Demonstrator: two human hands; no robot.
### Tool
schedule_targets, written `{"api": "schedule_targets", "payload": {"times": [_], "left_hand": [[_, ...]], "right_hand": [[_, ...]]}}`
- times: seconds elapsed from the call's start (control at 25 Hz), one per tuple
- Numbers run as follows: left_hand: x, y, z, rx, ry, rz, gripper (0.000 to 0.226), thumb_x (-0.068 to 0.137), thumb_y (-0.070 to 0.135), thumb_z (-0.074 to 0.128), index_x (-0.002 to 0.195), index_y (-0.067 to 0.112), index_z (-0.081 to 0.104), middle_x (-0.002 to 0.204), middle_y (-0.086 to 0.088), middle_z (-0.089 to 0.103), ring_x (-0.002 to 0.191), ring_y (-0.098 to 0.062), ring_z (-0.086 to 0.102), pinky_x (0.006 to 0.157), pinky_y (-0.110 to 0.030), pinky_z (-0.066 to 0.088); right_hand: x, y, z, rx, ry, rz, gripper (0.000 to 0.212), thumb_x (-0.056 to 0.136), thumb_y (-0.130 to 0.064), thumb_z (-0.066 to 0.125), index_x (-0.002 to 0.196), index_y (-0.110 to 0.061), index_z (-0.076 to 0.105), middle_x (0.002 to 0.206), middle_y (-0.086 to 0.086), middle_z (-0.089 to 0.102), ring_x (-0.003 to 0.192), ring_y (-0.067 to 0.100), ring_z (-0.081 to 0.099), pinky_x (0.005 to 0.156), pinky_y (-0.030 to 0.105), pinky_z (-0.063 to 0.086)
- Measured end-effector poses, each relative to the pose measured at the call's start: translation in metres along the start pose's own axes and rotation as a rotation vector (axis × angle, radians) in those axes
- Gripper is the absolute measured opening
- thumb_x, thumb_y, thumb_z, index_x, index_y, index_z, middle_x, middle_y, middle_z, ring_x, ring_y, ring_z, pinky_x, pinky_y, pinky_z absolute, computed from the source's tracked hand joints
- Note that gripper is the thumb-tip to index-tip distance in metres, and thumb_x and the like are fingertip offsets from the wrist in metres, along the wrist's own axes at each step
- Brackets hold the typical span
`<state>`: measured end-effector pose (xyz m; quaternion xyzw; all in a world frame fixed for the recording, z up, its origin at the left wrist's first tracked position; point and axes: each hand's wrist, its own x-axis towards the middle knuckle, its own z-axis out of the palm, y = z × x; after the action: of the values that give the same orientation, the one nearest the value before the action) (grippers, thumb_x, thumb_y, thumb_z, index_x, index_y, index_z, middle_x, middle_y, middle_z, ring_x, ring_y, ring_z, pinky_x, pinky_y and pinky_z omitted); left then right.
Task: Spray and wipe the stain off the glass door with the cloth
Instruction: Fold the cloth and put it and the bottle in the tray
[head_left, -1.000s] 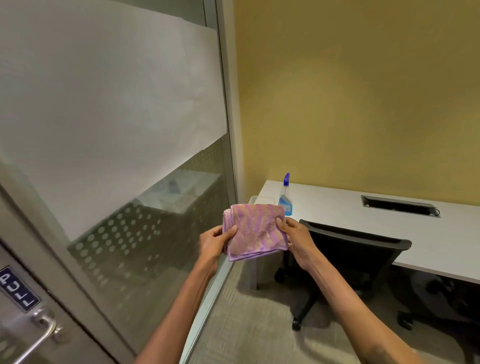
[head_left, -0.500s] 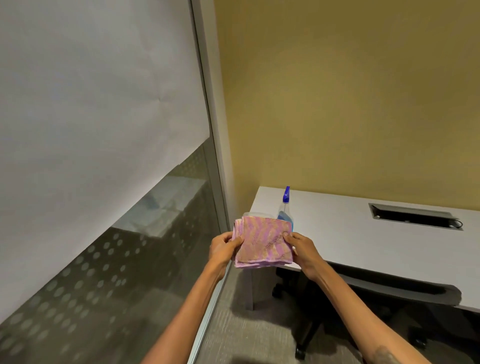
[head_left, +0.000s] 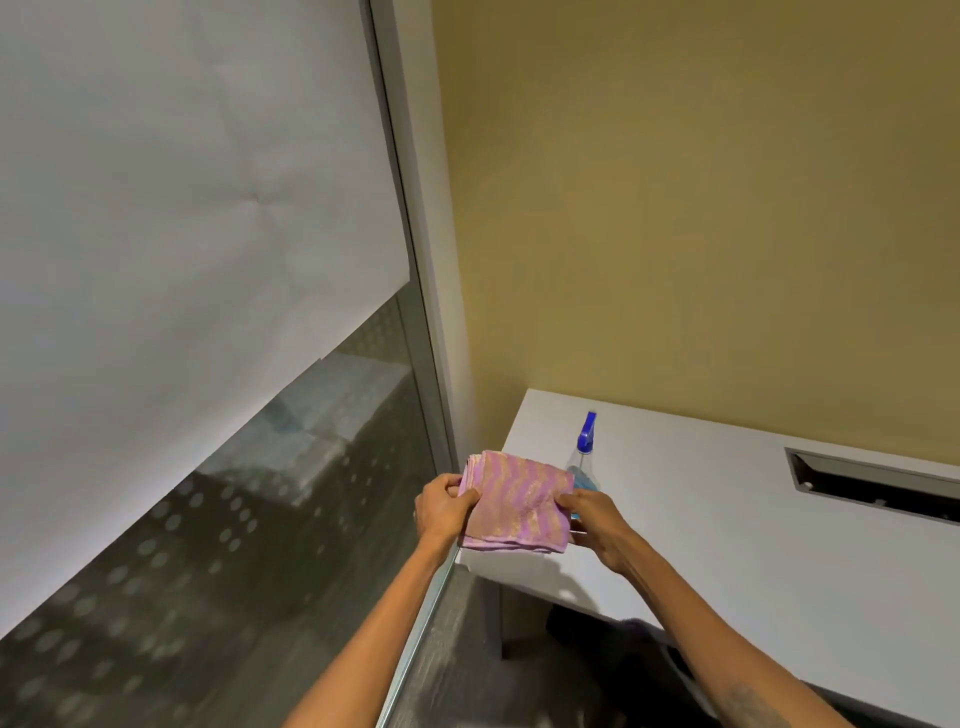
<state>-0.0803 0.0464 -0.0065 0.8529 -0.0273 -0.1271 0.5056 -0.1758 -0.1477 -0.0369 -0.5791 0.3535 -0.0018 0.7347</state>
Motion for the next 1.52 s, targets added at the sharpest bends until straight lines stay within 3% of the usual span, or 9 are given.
{"api": "schedule_targets", "payload": {"times": [0.08, 0.24, 0.52, 0.8, 0.96, 1.12, 1.24, 1.4, 1.52], "left_hand": [[0.022, 0.004, 0.011, 0.064, 0.016, -0.016, 0.030, 0.092, 0.021, 0.072, 0.120, 0.011, 0.071, 0.115, -0.007, 0.075, 0.093, -0.015, 0.064, 0.082, -0.030, 0.052], [0.051, -0.002, 0.034, 0.147, 0.032, -0.074, 0.031, 0.091, 0.022, 0.072, 0.119, 0.011, 0.071, 0.118, -0.007, 0.074, 0.105, -0.024, 0.068, 0.090, -0.033, 0.053], [0.099, -0.031, 0.058, 0.293, -0.036, -0.105, 0.031, 0.094, 0.025, 0.070, 0.119, 0.007, 0.071, 0.116, -0.011, 0.073, 0.104, -0.025, 0.068, 0.086, -0.031, 0.051], [0.132, -0.047, 0.071, 0.413, -0.197, -0.119, 0.034, 0.099, 0.024, 0.062, 0.130, 0.010, 0.068, 0.125, -0.012, 0.071, 0.114, -0.031, 0.068, 0.100, -0.039, 0.052], [0.142, -0.057, 0.076, 0.457, -0.298, -0.146, 0.034, 0.100, 0.024, 0.059, 0.131, 0.011, 0.065, 0.126, -0.013, 0.070, 0.117, -0.033, 0.066, 0.100, -0.038, 0.050], [0.146, -0.066, 0.083, 0.490, -0.422, -0.132, 0.031, 0.097, 0.020, 0.061, 0.127, 0.013, 0.066, 0.120, -0.012, 0.070, 0.111, -0.029, 0.065, 0.086, -0.026, 0.045], [0.149, -0.069, 0.090, 0.520, -0.467, -0.129, 0.031, 0.097, 0.017, 0.060, 0.127, 0.011, 0.064, 0.104, -0.006, 0.064, 0.091, -0.020, 0.056, 0.080, -0.025, 0.042], [0.151, -0.073, 0.097, 0.594, -0.526, -0.164, 0.023, 0.097, 0.021, 0.057, 0.115, 0.007, 0.063, 0.103, -0.006, 0.057, 0.092, -0.021, 0.053, 0.078, -0.029, 0.042], [0.149, -0.072, 0.098, 0.618, -0.507, -0.185, 0.010, 0.097, 0.022, 0.057, 0.099, 0.012, 0.058, 0.099, -0.006, 0.056, 0.089, -0.020, 0.052, 0.074, -0.030, 0.041]], "right_hand": [[0.029, -0.004, 0.000, -0.007, -0.005, 0.019, 0.012, 0.102, -0.015, 0.060, 0.114, -0.014, 0.057, 0.109, 0.013, 0.068, 0.099, 0.029, 0.069, 0.082, 0.039, 0.061], [0.072, 0.001, -0.001, -0.089, 0.025, 0.082, 0.011, 0.102, -0.012, 0.060, 0.111, -0.008, 0.056, 0.110, 0.018, 0.065, 0.108, 0.036, 0.067, 0.101, 0.048, 0.057], [0.120, 0.029, 0.015, -0.279, 0.202, 0.097, 0.019, 0.100, -0.022, 0.064, 0.108, -0.004, 0.060, 0.114, 0.022, 0.070, 0.104, 0.036, 0.071, 0.098, 0.046, 0.059], [0.143, 0.049, 0.040, -0.441, 0.262, 0.188, 0.029, 0.103, -0.025, 0.058, 0.124, -0.005, 0.059, 0.124, 0.017, 0.068, 0.111, 0.031, 0.068, 0.104, 0.044, 0.056], [0.148, 0.055, 0.057, -0.551, 0.290, 0.155, 0.043, 0.105, -0.027, 0.056, 0.142, -0.009, 0.045, 0.139, 0.016, 0.061, 0.124, 0.034, 0.063, 0.108, 0.043, 0.049], [0.153, 0.058, 0.076, -0.592, 0.293, 0.179, 0.045, 0.106, -0.027, 0.054, 0.145, -0.011, 0.039, 0.140, 0.017, 0.059, 0.125, 0.035, 0.062, 0.110, 0.045, 0.049], [0.158, 0.062, 0.082, -0.616, 0.235, 0.260, 0.045, 0.104, -0.026, 0.054, 0.143, -0.009, 0.041, 0.140, 0.017, 0.059, 0.126, 0.035, 0.061, 0.110, 0.044, 0.048], [0.159, 0.065, 0.080, -0.635, 0.182, 0.312, 0.044, 0.101, -0.021, 0.056, 0.141, -0.006, 0.045, 0.139, 0.018, 0.060, 0.125, 0.036, 0.060, 0.110, 0.045, 0.049], [0.158, 0.058, 0.073, -0.595, 0.265, 0.265, 0.039, 0.103, -0.023, 0.054, 0.138, -0.008, 0.048, 0.138, 0.016, 0.061, 0.124, 0.034, 0.061, 0.109, 0.044, 0.050]]}}
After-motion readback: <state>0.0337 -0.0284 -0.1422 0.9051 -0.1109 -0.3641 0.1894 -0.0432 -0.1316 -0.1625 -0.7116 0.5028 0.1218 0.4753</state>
